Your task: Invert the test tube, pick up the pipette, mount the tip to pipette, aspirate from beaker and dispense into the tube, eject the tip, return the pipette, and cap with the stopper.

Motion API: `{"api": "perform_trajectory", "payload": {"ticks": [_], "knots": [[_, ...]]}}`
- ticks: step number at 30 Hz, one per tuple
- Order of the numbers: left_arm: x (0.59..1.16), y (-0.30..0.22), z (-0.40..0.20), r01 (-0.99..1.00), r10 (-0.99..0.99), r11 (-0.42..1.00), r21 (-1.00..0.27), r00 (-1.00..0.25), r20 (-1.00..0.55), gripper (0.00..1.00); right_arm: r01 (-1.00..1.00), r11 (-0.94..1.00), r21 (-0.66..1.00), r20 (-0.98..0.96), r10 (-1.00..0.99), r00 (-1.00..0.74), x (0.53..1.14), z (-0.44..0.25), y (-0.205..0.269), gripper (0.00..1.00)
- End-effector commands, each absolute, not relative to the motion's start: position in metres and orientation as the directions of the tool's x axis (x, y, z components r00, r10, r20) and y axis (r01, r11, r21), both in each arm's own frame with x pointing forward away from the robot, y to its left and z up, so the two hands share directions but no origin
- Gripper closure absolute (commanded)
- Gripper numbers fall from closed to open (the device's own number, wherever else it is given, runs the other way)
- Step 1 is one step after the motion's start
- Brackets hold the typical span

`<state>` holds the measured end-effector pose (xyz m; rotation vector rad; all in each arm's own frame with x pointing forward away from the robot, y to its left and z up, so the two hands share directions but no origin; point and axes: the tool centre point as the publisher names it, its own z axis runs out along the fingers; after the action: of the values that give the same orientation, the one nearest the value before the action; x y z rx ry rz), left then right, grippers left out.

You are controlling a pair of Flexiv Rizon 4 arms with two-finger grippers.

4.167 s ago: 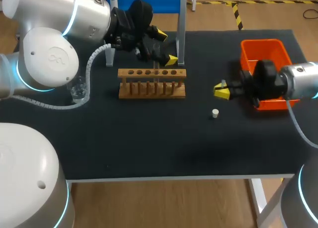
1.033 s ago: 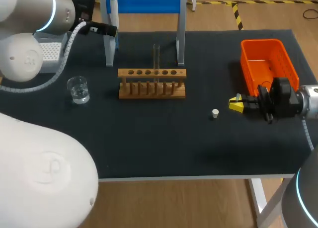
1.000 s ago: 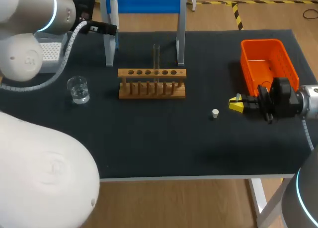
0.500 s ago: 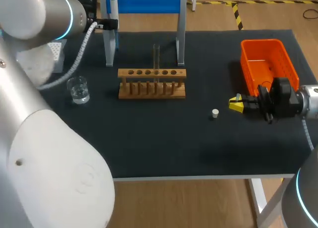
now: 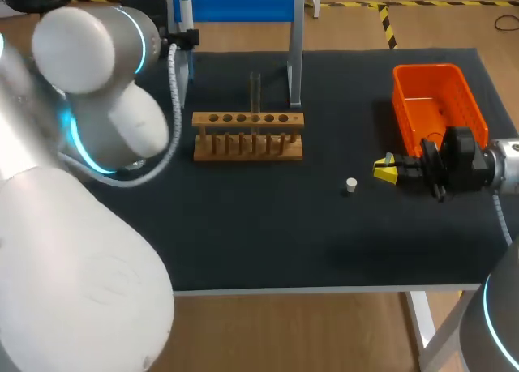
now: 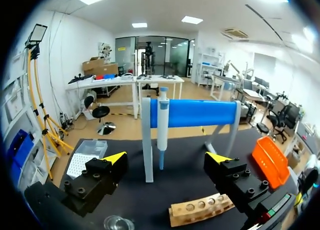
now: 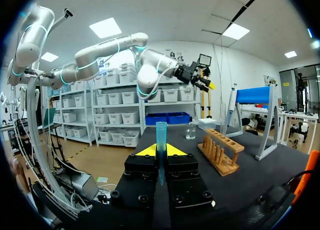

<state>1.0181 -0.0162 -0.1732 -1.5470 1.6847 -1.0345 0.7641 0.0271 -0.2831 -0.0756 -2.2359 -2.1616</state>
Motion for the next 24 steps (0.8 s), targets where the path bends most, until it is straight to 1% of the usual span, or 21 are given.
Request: {"api": "perform_trajectory", "payload": {"ticks": [1,7,18,24], "knots": [[1.027,-0.026,-0.184,-0.447,-0.999,-0.02,-0.894,-0.015,0.03,0.0,0.056,0.034,0.998,0.056,0.014,-0.998,0.763,-0.283,0.027,1.0],[1.038,-0.03,-0.188,-0.386,-0.998,-0.059,-0.92,0.006,0.062,0.0,0.056,0.034,0.998,0.056,0.014,-0.998,0.763,-0.283,0.027,1.0],[1.055,-0.034,-0.187,-0.298,-0.999,-0.031,-0.954,-0.011,0.036,0.0,0.056,0.034,0.998,0.056,0.014,-0.998,0.763,-0.283,0.027,1.0],[1.063,-0.034,-0.186,-0.267,-0.999,-0.043,-0.963,-0.009,0.047,0.0,0.056,0.034,0.998,0.056,0.014,-0.998,0.763,-0.283,0.027,1.0]]}}
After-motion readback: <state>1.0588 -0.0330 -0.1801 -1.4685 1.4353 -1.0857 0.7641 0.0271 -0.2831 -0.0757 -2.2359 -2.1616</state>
